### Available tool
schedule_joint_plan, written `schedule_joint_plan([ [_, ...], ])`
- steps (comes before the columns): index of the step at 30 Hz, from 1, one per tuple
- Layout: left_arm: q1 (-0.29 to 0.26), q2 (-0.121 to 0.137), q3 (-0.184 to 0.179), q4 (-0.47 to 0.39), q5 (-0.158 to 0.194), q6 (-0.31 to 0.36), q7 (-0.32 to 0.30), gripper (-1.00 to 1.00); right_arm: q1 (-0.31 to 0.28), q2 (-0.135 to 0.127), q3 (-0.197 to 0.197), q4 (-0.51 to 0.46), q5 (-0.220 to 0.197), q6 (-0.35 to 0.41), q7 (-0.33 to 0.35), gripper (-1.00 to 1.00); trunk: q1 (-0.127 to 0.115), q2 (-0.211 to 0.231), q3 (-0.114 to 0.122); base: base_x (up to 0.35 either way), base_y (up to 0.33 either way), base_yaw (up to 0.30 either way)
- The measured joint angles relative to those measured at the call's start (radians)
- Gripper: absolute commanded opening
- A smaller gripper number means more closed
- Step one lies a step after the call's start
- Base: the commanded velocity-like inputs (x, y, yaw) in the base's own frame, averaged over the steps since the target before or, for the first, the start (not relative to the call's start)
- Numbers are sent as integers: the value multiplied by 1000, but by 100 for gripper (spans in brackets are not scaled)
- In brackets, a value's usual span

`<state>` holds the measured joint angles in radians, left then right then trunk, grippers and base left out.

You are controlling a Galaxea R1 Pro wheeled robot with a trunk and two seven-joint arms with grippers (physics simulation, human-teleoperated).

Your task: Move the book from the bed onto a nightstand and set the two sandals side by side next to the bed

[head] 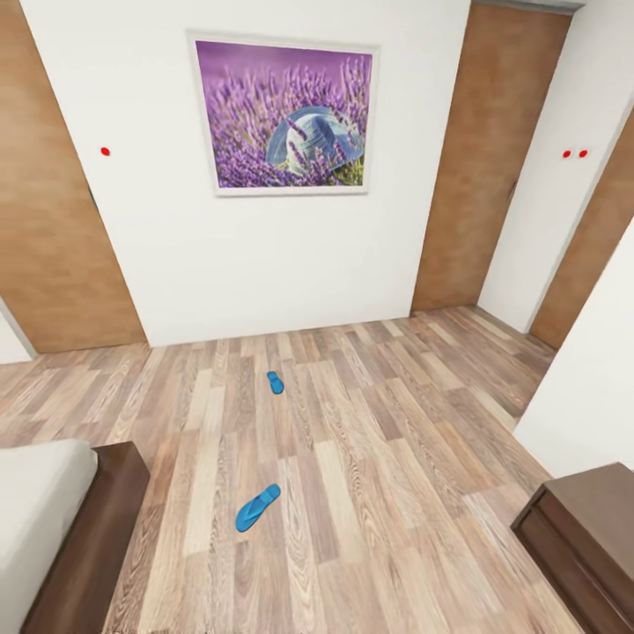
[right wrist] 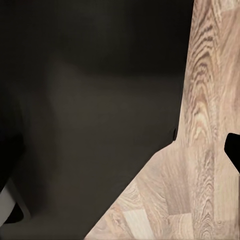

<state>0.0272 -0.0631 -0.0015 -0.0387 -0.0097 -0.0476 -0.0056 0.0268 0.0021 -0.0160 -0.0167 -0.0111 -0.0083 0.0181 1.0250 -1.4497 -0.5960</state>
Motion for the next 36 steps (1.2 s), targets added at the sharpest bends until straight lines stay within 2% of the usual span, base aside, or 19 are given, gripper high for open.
schedule_joint_plan([
  [19,0,-1,0,0,0,-1,0,100,0,-1,2,0,0,0,0,100,0,0,-21,2,71,202],
  [29,0,-1,0,0,0,-1,0,100,0,-1,0,1,0,-17,0,100,0,0,-26,65,26,55],
  [36,0,-1,0,0,0,-3,0,100,0,-1,-1,2,0,-28,0,100,0,0,-26,198,11,8],
])
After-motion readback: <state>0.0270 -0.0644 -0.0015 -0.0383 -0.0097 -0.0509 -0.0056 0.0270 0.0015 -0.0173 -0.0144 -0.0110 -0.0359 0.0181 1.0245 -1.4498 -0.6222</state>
